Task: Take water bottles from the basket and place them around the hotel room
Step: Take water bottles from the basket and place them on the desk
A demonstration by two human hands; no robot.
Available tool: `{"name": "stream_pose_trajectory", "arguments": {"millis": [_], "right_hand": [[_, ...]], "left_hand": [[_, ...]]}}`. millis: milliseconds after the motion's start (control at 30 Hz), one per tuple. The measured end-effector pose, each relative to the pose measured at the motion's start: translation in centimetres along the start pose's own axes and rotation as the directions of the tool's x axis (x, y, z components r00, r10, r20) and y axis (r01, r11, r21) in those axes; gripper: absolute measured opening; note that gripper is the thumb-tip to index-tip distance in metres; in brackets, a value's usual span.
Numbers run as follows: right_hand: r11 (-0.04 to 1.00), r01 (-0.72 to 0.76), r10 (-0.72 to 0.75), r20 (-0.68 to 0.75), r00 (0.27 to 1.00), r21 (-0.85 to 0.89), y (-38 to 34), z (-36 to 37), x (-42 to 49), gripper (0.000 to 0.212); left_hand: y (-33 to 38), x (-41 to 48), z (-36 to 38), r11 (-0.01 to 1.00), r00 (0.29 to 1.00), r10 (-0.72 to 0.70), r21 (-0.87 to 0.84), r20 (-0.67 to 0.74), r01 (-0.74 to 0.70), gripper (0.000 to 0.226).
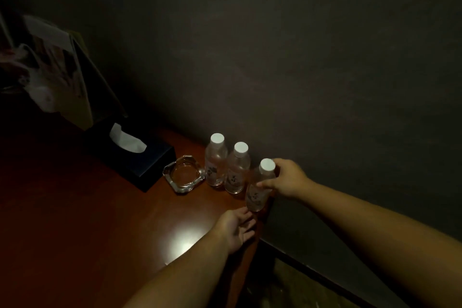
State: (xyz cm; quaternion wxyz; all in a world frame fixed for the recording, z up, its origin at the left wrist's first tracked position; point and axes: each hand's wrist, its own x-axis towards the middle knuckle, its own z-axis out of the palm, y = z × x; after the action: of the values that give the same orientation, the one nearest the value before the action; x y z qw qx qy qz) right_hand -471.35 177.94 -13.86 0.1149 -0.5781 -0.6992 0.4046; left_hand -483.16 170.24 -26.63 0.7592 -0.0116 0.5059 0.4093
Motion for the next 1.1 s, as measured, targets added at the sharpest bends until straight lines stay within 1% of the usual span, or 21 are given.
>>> {"name": "stream_pose_trajectory", "arguments": {"millis": [100, 200, 300, 400, 633, 733, 800, 867, 900, 933, 1000, 1033, 1067, 1100], "right_hand": [[0.999, -0.003, 0.004, -0.016, 1.0, 0.032, 0.2, -0.3, 1.0, 0.054], [1.0, -0.01, 0.01, -0.014, 1.0, 0.019, 0.1, -0.4, 1.6, 0.057], [1.0, -0.007, 0.007, -0.011, 1.0, -0.006, 0.1, -0.4, 1.9, 0.06], [1.0, 0.002, -0.002, -0.026, 1.0, -0.003, 0.2, -0.4, 2.0, 0.06], [1.0, -0.011, 0.012, -0.022, 1.0, 0.012, 0.2, -0.2, 2.2, 0.06], [0.999, -0.037, 0.037, 0.022, 0.999, 0.013, 0.4, -0.2, 2.0, 0.059], [0.998, -0.059, 0.058, 0.076, 0.995, 0.011, 0.9, -0.2, 1.6, 0.071], [0.994, -0.114, 0.113, 0.112, 0.987, -0.003, 1.9, -0.2, 1.1, 0.095], [0.988, -0.155, 0.155, 0.131, 0.979, -0.014, 2.6, -0.2, 0.6, 0.104], [0.983, -0.183, 0.186, 0.151, 0.971, -0.03, 3.3, -0.2, 0.1, 0.106], [0.976, -0.196, 0.21, 0.176, 0.962, -0.095, 4.9, -0.5, -1.1, 0.09], [0.972, -0.192, 0.214, 0.166, 0.963, -0.138, 5.8, -0.8, -1.9, 0.081], [0.966, -0.188, 0.215, 0.142, 0.966, -0.177, 6.5, -1.1, -2.8, 0.074], [0.96, -0.192, 0.218, 0.114, 0.969, -0.203, 7.3, -1.6, -3.8, 0.069]], "left_hand": [[0.1, 1.0, -0.2, 0.997, 1.0, 0.005, 0.083, -0.026, -0.003, 0.052], [0.4, 1.5, 0.1, 0.981, 0.999, 0.021, 0.191, -0.039, -0.013, 0.05], [1.1, 1.7, 0.9, 0.968, 0.999, 0.022, 0.251, -0.044, -0.01, 0.048], [1.2, 1.7, 1.2, 0.965, 0.997, 0.027, 0.262, -0.078, -0.006, 0.046], [1.3, 1.7, 1.5, 0.974, 0.999, 0.015, 0.225, -0.034, -0.007, 0.048], [1.2, 1.3, 1.7, 0.958, 0.999, 0.006, 0.286, -0.034, 0.004, 0.047], [1.0, 1.1, 1.8, 0.944, 0.998, 0.002, 0.328, -0.058, 0.018, 0.044], [0.6, 0.9, 2.4, 0.925, 0.998, 0.012, 0.38, -0.066, 0.014, 0.041], [0.4, 0.7, 2.9, 0.907, 0.998, 0.037, 0.421, -0.057, -0.009, 0.038], [0.3, 0.5, 3.4, 0.882, 0.996, 0.073, 0.469, -0.043, -0.045, 0.036], [-0.1, 0.2, 4.5, 0.797, 0.986, 0.166, 0.59, -0.01, -0.128, 0.032], [-0.2, 0.1, 5.1, 0.715, 0.976, 0.219, 0.678, 0.014, -0.17, 0.031], [-0.3, 0.0, 5.7, 0.602, 0.962, 0.266, 0.771, 0.053, -0.209, 0.031], [-0.5, -0.2, 6.4, 0.464, 0.948, 0.299, 0.852, 0.107, -0.242, 0.03]]}}
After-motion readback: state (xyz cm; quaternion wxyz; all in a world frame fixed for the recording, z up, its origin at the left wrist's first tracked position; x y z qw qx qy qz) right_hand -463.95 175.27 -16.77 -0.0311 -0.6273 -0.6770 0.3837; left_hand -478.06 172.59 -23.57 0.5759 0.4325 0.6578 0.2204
